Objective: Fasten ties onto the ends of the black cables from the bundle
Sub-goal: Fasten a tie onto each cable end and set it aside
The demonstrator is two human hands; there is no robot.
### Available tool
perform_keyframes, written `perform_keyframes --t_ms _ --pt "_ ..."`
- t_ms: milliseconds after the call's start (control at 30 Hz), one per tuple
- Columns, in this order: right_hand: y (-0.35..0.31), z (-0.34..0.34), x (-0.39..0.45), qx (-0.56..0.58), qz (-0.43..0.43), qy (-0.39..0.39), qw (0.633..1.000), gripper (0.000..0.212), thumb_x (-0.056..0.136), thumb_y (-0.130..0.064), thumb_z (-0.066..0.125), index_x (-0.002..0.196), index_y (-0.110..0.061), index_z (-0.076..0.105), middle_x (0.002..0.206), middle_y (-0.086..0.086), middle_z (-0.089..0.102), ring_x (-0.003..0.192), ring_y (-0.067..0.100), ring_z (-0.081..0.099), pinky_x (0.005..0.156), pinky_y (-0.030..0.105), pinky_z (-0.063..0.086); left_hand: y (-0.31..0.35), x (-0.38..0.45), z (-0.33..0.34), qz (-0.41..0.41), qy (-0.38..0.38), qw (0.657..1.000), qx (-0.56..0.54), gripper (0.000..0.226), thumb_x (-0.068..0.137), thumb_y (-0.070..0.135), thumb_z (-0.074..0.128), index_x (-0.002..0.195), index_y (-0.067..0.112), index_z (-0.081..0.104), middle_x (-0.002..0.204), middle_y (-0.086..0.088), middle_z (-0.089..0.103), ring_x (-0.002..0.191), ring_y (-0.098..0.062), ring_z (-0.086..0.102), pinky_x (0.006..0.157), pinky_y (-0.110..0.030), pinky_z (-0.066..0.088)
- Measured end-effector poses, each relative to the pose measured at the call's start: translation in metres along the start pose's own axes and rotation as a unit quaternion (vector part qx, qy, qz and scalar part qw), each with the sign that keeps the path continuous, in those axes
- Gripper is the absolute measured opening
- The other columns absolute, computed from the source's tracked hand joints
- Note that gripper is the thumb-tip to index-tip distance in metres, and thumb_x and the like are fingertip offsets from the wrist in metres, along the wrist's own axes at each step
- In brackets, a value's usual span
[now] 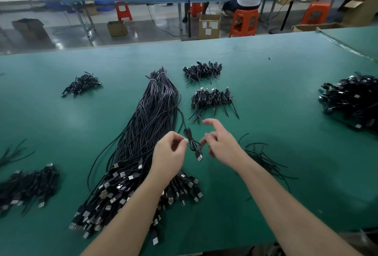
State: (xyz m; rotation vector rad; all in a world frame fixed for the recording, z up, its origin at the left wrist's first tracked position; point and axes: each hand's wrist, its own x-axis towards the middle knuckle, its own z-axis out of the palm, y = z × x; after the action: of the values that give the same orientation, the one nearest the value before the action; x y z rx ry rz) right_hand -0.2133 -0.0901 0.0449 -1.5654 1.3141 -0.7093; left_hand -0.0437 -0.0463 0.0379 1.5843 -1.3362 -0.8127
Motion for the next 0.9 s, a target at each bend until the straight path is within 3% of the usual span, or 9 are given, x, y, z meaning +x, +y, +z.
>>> perform_keyframes --t_ms 67,133,267,367,467,567,667,800,900 --pt "0.004 -0.005 -0.003 -0.130 -0.106 -0.008 0.986 0.051 0.099 -0.012 0.059 0.142 -0.037 0.046 0.122 -0.016 0.058 0.075 0.004 0.057 0.066 0.014 0.046 -0.002 0.004 -0.002 -0.113 -0.023 0.988 -0.102 0.019 0.097 0.015 0.064 0.079 0.012 0.065 0.062 0.004 0.059 0.056 -0.009 0.048 0.066 -0.025 0.042" --pt "0.005 -0.005 -0.004 -0.172 -0.162 -0.050 0.970 0.044 0.093 -0.019 0.070 0.134 -0.032 0.059 0.134 -0.020 0.049 0.092 0.002 0.056 0.078 0.012 0.043 -0.004 0.005 -0.004 -0.163 -0.065 0.967 -0.183 0.020 0.097 0.011 0.063 0.077 0.010 0.065 0.064 0.001 0.060 0.057 -0.012 0.045 0.069 -0.028 0.039" --pt "0.003 -0.001 -0.004 -0.132 -0.138 -0.052 0.980 0.015 0.095 -0.027 0.068 0.109 -0.024 0.074 0.104 -0.015 0.069 0.078 -0.007 0.060 0.068 0.008 0.043 -0.002 0.000 -0.001 -0.153 -0.111 0.957 -0.221 0.015 0.096 0.006 0.063 0.081 0.006 0.066 0.072 -0.005 0.061 0.060 -0.013 0.047 0.061 -0.022 0.039" --pt "0.001 -0.002 -0.003 -0.060 -0.064 -0.059 0.994 0.012 0.098 -0.030 0.064 0.097 -0.024 0.074 0.074 -0.004 0.071 0.056 0.009 0.054 0.055 0.024 0.044 0.001 -0.002 0.001 -0.095 -0.086 0.981 -0.146 0.013 0.096 0.010 0.065 0.083 0.008 0.065 0.069 0.000 0.060 0.059 -0.010 0.048 0.058 -0.021 0.041" --pt "-0.001 0.001 -0.004 0.044 -0.019 -0.060 0.997 0.019 0.099 -0.027 0.064 0.089 -0.013 0.073 0.067 0.006 0.062 0.054 0.013 0.049 0.058 0.028 0.042 0.006 -0.005 0.002 0.049 -0.036 0.998 0.026 0.017 0.096 0.011 0.064 0.080 0.013 0.060 0.063 0.009 0.055 0.056 -0.005 0.044 0.056 -0.017 0.037" --pt "-0.004 0.004 -0.005 0.152 0.034 -0.069 0.985 0.028 0.100 -0.025 0.062 0.095 0.001 0.073 0.074 0.012 0.066 0.054 0.015 0.048 0.056 0.025 0.044 0.006 -0.009 0.003 0.197 0.011 0.964 0.180 0.017 0.097 0.008 0.060 0.082 0.015 0.055 0.074 0.010 0.054 0.072 -0.015 0.046 0.069 -0.025 0.039" --pt "-0.005 0.004 -0.005 0.208 0.076 -0.084 0.972 0.034 0.100 -0.027 0.062 0.102 0.005 0.072 0.076 0.009 0.070 0.058 0.016 0.049 0.055 0.023 0.046 0.000 -0.010 0.005 0.250 0.039 0.939 0.230 0.014 0.097 0.007 0.060 0.086 0.014 0.057 0.083 0.008 0.056 0.079 -0.021 0.041 0.075 -0.031 0.037" --pt "-0.003 0.005 -0.004 0.208 0.076 -0.077 0.972 0.037 0.101 -0.029 0.060 0.103 0.006 0.070 0.081 0.012 0.074 0.055 0.015 0.052 0.056 0.025 0.049 0.000 -0.009 0.005 0.204 0.033 0.962 0.178 0.018 0.098 0.012 0.060 0.084 0.020 0.053 0.077 0.014 0.052 0.074 -0.010 0.046 0.068 -0.019 0.033" --pt "0.001 0.005 -0.001 0.127 0.028 -0.013 0.991 0.022 0.103 -0.021 0.057 0.120 -0.011 0.067 0.092 0.003 0.076 0.058 0.013 0.060 0.060 0.028 0.056 0.003 -0.002 0.003 0.058 0.006 0.997 0.059 0.016 0.097 0.016 0.063 0.081 0.018 0.060 0.067 0.010 0.058 0.057 -0.001 0.050 0.058 -0.013 0.039"
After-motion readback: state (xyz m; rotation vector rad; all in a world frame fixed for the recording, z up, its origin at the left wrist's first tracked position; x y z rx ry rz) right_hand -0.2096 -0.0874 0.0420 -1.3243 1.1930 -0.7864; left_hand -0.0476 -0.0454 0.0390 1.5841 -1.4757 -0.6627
